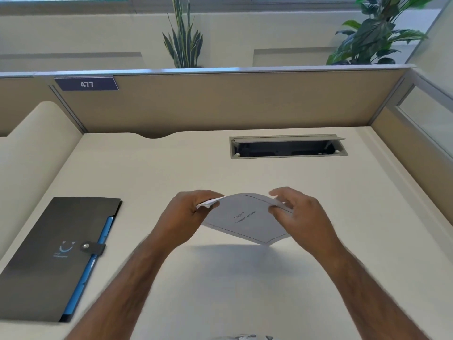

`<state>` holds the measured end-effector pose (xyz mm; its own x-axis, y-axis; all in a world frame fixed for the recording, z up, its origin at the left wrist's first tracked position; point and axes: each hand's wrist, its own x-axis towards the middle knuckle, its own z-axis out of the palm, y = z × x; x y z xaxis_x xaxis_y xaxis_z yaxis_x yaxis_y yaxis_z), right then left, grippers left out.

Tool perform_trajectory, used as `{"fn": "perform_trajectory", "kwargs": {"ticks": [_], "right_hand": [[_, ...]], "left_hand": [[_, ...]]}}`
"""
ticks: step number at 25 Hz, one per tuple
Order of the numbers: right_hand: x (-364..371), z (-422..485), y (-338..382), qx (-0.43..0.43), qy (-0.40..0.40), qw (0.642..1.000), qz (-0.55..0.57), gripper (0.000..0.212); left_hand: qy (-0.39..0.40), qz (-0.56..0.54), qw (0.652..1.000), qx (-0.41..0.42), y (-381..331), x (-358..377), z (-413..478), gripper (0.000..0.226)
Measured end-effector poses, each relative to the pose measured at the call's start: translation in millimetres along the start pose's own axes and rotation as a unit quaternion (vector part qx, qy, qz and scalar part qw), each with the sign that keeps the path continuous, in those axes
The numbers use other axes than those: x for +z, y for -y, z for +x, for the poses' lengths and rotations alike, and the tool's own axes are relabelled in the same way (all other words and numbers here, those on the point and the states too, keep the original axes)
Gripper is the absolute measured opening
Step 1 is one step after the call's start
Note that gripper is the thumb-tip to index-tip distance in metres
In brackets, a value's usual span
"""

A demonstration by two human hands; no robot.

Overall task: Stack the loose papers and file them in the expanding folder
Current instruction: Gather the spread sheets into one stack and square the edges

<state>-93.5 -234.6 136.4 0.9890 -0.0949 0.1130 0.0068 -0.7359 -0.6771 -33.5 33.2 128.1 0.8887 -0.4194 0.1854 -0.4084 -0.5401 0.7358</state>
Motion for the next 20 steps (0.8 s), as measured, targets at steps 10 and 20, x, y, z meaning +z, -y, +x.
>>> {"fn": "perform_trajectory", "kwargs": {"ticks": [10, 20], "right_hand": [[5.3, 2.1, 16.4, 0.104, -0.008, 0.903, 0.418, 0.02], [37.1, -6.5, 25.0, 0.096, -0.044, 0.883, 0.457, 0.027]], "left_hand": [[-0.171, -0.364, 0.901, -0.16, 1.8, -16.9, -9.7, 0.072], [-0.113, -0.352, 0.925, -0.09, -7.1, -1.6, -28.8, 0.03]]}}
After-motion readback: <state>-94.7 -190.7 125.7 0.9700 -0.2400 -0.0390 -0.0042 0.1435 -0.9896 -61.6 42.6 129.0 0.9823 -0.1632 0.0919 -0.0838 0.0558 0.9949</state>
